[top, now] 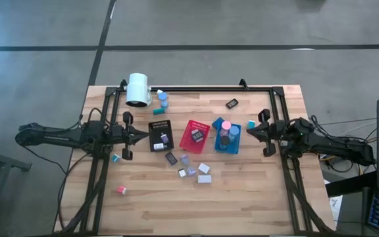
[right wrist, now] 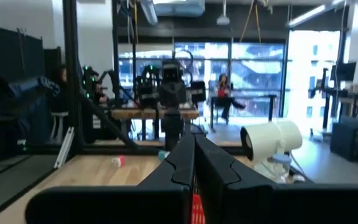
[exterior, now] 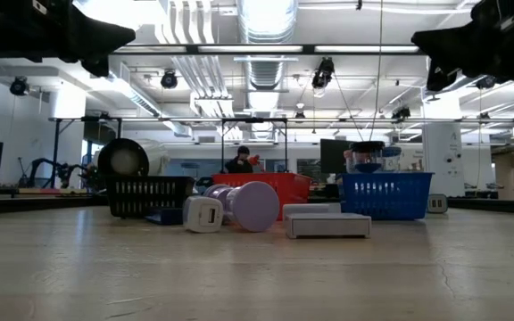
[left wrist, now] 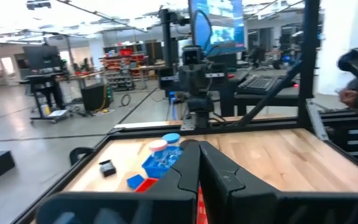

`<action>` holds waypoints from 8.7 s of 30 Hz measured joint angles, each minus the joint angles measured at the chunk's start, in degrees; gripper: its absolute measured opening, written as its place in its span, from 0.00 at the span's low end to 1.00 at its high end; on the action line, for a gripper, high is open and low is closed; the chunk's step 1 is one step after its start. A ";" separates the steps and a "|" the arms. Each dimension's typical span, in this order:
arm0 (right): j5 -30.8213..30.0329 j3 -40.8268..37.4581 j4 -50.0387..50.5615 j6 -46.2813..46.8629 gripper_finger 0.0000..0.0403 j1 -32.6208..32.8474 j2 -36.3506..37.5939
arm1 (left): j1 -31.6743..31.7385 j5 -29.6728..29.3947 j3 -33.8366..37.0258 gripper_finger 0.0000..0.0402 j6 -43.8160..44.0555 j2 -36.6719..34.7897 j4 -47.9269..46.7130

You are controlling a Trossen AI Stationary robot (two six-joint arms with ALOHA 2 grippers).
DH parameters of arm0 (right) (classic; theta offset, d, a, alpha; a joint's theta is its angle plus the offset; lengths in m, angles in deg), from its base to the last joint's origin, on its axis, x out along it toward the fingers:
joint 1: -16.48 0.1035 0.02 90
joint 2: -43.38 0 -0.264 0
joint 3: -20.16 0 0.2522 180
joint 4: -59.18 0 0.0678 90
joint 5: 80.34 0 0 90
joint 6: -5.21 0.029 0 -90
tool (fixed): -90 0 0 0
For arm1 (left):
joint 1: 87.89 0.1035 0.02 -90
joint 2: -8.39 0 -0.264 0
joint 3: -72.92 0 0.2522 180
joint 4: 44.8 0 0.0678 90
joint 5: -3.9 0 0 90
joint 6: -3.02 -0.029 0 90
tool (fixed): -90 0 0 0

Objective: Pick & Place Office items
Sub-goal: Put the bottom blue digital clock into the red bin

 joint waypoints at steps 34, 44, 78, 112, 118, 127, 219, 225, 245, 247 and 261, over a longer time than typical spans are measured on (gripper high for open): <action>1.18 -1.27 1.12 -1.35 0.02 0.10 -0.94 | -0.01 -3.23 0.02 0.03 -6.45 3.94 -1.66; 1.09 -1.27 1.01 0.28 0.02 0.09 -1.38 | -0.02 -3.20 0.00 0.03 2.19 5.16 4.32; 1.15 -1.25 0.97 5.49 0.02 0.09 -1.36 | -4.39 -1.72 -50.42 0.35 -8.40 65.76 -55.28; 1.18 -1.25 1.54 5.24 0.02 0.09 -1.40 | -5.79 0.42 -51.47 0.80 -31.42 80.20 -54.38; 1.18 -1.25 1.62 4.89 0.02 0.09 -1.40 | -5.79 0.91 -51.48 0.79 -34.64 82.98 -54.23; 1.16 -1.23 2.47 4.36 0.02 0.09 -1.40 | -5.14 4.48 -51.74 0.64 -39.53 85.21 -54.19; -0.48 -1.25 2.78 4.20 0.02 0.11 -1.77 | -9.42 -14.22 8.99 0.35 10.92 -12.70 5.77; -3.88 -1.25 2.79 4.26 0.02 0.09 -1.84 | -9.40 -20.21 -0.43 0.35 9.32 -5.74 1.55; -3.93 -1.25 2.78 3.96 0.02 0.10 -1.82 | 0.96 -13.39 -45.88 0.35 7.41 59.18 -25.92; -3.92 -1.25 2.78 3.93 0.02 0.10 -1.82 | 1.51 -11.35 -48.71 0.35 7.03 64.18 -25.86; -3.85 -1.25 4.17 2.71 0.02 0.10 -1.82 | 4.60 -4.01 -55.56 0.35 6.93 81.74 -25.88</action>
